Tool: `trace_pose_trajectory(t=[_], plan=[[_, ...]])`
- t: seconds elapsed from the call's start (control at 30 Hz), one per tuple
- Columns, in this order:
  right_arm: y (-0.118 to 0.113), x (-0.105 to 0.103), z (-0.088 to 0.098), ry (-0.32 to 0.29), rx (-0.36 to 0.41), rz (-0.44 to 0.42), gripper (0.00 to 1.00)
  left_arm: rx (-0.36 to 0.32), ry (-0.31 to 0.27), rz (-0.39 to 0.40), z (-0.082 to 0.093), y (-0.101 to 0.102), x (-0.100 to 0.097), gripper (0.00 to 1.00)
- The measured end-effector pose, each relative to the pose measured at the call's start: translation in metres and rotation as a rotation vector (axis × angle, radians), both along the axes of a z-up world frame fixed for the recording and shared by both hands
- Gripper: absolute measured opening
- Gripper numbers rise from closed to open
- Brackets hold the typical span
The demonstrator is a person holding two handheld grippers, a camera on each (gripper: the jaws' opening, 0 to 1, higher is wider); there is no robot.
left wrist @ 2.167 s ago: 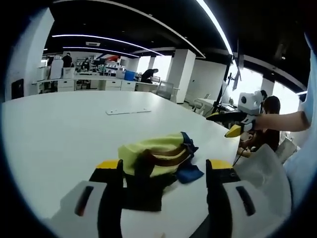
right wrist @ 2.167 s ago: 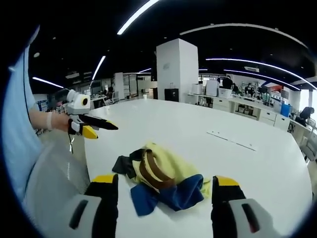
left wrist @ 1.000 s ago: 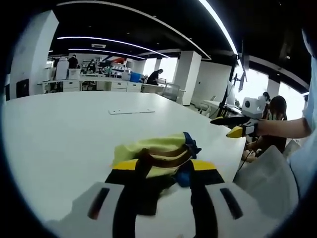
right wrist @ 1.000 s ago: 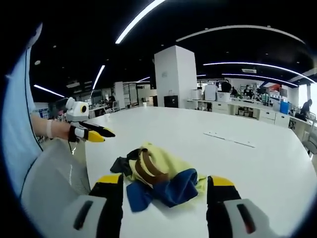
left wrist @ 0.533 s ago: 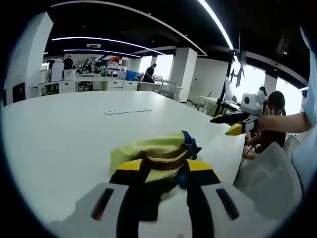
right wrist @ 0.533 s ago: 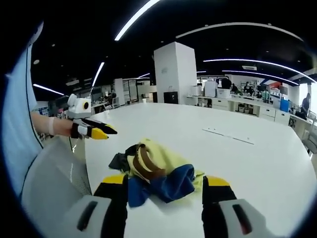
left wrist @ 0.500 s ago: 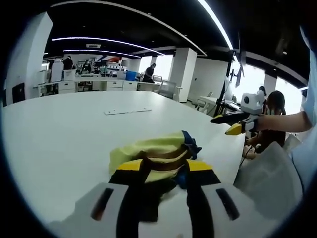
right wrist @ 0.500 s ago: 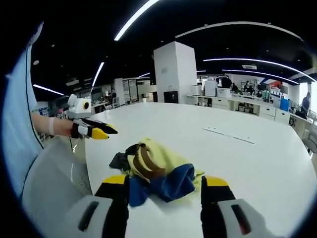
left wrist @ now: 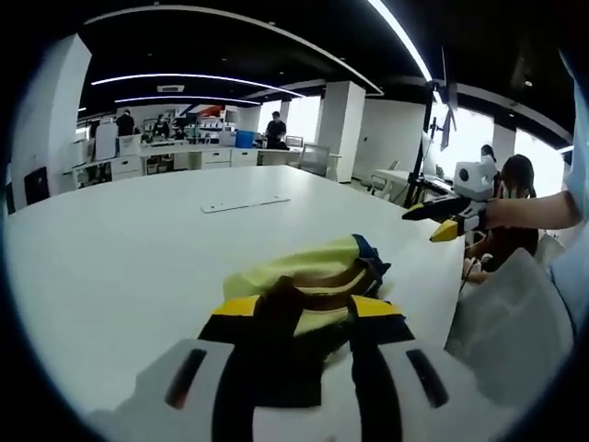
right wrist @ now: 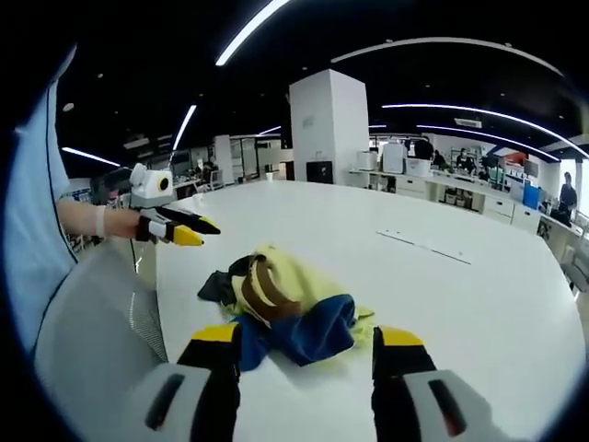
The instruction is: Fold the garment on the visible template until the final outline fits inside the template.
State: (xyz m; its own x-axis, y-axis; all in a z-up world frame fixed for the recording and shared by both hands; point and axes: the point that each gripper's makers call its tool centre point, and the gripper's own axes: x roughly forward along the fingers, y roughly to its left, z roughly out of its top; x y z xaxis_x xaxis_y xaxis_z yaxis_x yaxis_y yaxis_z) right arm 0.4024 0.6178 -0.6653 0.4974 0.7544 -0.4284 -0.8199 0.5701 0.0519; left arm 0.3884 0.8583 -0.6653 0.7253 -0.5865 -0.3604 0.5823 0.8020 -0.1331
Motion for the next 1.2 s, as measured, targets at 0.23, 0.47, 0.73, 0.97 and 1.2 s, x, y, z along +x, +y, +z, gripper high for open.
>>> trace_pose_trajectory(t=[0.23,0.47,0.73,0.97,1.2], plan=[[0.015,0.000,-0.026,0.017,-0.074,0.046,0.39,0.060,0.075,-0.052,-0.030,0.003,0.003,0.32],[0.025,0.007,-0.051,0.046,-0.129,0.054,0.20,0.069,0.107,-0.049,-0.047,0.002,0.018,0.27],[0.028,0.000,-0.063,0.049,-0.174,0.103,0.16,0.086,0.145,-0.043,-0.062,0.001,0.032,0.20],[0.028,0.003,-0.066,0.043,-0.179,0.093,0.12,0.085,0.180,-0.034,-0.072,0.001,0.032,0.13],[0.031,0.012,-0.071,0.014,-0.196,0.072,0.07,0.067,0.199,-0.008,-0.074,0.004,0.029,0.10]])
